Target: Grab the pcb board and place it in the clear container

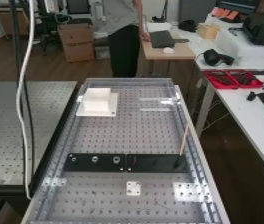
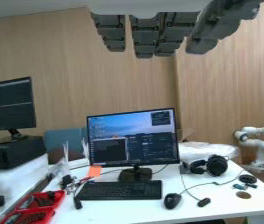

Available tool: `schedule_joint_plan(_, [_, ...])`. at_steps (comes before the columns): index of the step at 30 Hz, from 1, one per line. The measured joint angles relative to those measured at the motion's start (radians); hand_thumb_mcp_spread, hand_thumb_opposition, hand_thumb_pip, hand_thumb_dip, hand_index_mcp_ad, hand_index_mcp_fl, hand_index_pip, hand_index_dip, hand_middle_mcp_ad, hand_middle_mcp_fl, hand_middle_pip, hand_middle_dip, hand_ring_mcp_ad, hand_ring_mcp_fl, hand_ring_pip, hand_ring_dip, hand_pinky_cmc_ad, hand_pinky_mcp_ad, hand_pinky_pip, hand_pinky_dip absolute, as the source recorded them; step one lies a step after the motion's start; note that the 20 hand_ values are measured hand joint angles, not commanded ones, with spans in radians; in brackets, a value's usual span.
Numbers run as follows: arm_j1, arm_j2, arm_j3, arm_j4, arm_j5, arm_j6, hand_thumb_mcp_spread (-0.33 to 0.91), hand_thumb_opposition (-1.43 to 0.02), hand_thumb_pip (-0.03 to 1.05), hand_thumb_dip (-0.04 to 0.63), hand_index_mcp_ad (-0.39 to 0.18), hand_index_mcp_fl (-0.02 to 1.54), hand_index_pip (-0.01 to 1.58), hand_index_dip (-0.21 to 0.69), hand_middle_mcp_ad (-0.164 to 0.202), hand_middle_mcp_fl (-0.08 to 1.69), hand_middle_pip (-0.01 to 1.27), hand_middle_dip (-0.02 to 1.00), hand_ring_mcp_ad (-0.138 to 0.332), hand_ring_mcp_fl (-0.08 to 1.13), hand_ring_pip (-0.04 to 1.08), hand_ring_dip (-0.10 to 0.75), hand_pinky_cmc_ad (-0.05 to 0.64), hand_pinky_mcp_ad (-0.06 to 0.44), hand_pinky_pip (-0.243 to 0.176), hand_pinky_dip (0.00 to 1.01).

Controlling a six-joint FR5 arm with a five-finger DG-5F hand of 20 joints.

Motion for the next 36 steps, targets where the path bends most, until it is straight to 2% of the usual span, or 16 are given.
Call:
schedule_joint_plan(4, [0.001, 0.000, 0.001, 0.000, -0.001, 0.000, 0.00, 0.01, 0.02, 0.007, -0.009, 0.01, 0.01, 0.012, 0.038, 0.00, 0.01, 0.03, 0.003, 0.00, 0.01, 0.012, 0.049, 0.051, -0.010, 0.02])
schedule_joint_plan(6, [0.001, -0.001, 0.001, -0.001, -0.001, -0.001, 0.04, -0.10, 0.10, 0.003, 0.007, 0.01, 0.01, 0.012, 0.042, 0.01, 0.04, 0.03, 0.007, 0.00, 0.01, 0.012, 0.058, 0.054, -0.010, 0.06])
schedule_joint_plan(7, [0.001, -0.001, 0.001, -0.001, -0.001, -0.001, 0.07, -0.19, 0.16, 0.007, 0.023, 0.02, 0.02, 0.012, 0.042, 0.00, 0.06, 0.03, 0.019, 0.00, 0.03, 0.012, 0.063, 0.047, -0.010, 0.09])
schedule_joint_plan(8, [0.001, -0.001, 0.001, -0.001, 0.000, -0.001, 0.10, -0.26, 0.18, 0.007, 0.037, 0.02, 0.04, 0.014, 0.044, 0.00, 0.08, 0.03, 0.028, 0.00, 0.04, 0.012, 0.079, 0.068, -0.010, 0.14])
schedule_joint_plan(10, [0.001, -0.001, 0.002, -0.002, 0.000, -0.001, 0.10, -0.41, 0.17, 0.007, 0.040, 0.04, 0.05, 0.040, 0.042, 0.01, 0.10, 0.03, 0.080, 0.00, 0.06, 0.010, 0.138, 0.101, -0.010, 0.23])
schedule_joint_plan(12, [0.001, 0.000, 0.002, -0.002, 0.000, 0.000, 0.09, -0.54, 0.17, 0.007, 0.042, 0.04, 0.07, 0.063, 0.044, 0.01, 0.12, 0.02, 0.124, 0.02, 0.07, 0.010, 0.188, 0.150, -0.031, 0.29])
schedule_joint_plan(14, [0.001, 0.001, 0.002, -0.002, 0.001, 0.000, 0.09, -0.66, 0.17, 0.007, 0.059, 0.06, 0.09, 0.068, 0.059, 0.01, 0.13, 0.02, 0.161, 0.03, 0.09, 0.010, 0.227, 0.185, -0.051, 0.34])
schedule_joint_plan(15, [0.001, 0.001, 0.002, -0.002, 0.001, 0.000, 0.10, -0.70, 0.17, 0.007, 0.063, 0.06, 0.09, 0.075, 0.072, 0.01, 0.14, 0.03, 0.166, 0.04, 0.09, 0.010, 0.246, 0.178, -0.059, 0.35])
schedule_joint_plan(16, [0.001, 0.001, 0.001, -0.002, 0.001, 0.000, 0.09, -0.73, 0.17, 0.007, 0.075, 0.06, 0.09, 0.075, 0.075, 0.02, 0.14, 0.03, 0.188, 0.05, 0.09, 0.010, 0.265, 0.201, -0.059, 0.36])
schedule_joint_plan(17, [0.001, 0.002, 0.001, -0.001, 0.000, 0.000, 0.09, -0.76, 0.18, 0.003, 0.084, 0.06, 0.09, 0.075, 0.089, 0.02, 0.14, 0.03, 0.188, 0.05, 0.09, 0.010, 0.271, 0.202, -0.061, 0.38])
schedule_joint_plan(20, [0.001, 0.003, -0.001, -0.001, 0.001, 0.002, 0.09, -0.80, 0.21, 0.003, 0.098, 0.06, 0.09, 0.072, 0.108, 0.02, 0.15, 0.02, 0.220, 0.06, 0.11, 0.010, 0.298, 0.232, -0.075, 0.40])
schedule_joint_plan(21, [0.001, 0.004, -0.002, 0.000, 0.002, 0.003, 0.10, -0.82, 0.21, 0.003, 0.105, 0.07, 0.10, 0.080, 0.105, 0.02, 0.16, 0.03, 0.218, 0.06, 0.11, 0.010, 0.302, 0.229, -0.075, 0.41])
schedule_joint_plan(23, [0.001, 0.004, -0.004, 0.001, 0.002, 0.005, 0.10, -0.84, 0.21, 0.003, 0.108, 0.08, 0.10, 0.094, 0.124, 0.04, 0.16, 0.03, 0.234, 0.08, 0.11, 0.010, 0.297, 0.246, -0.075, 0.42])
schedule_joint_plan(27, [0.002, 0.001, -0.011, 0.002, 0.005, 0.013, 0.09, -0.85, 0.21, 0.005, 0.119, 0.08, 0.10, 0.094, 0.126, 0.04, 0.16, 0.03, 0.237, 0.08, 0.11, 0.010, 0.295, 0.257, -0.091, 0.43])
schedule_joint_plan(28, [0.002, 0.000, -0.014, 0.003, 0.008, 0.013, 0.10, -0.85, 0.21, 0.005, 0.119, 0.08, 0.10, 0.094, 0.126, 0.04, 0.16, 0.03, 0.232, 0.08, 0.11, 0.010, 0.312, 0.258, -0.091, 0.43])
schedule_joint_plan(36, [0.009, -0.006, -0.052, 0.034, 0.039, 0.012, 0.09, -0.88, 0.22, 0.007, 0.122, 0.08, 0.10, 0.094, 0.138, 0.05, 0.16, 0.03, 0.253, 0.08, 0.11, 0.010, 0.316, 0.258, -0.091, 0.44])
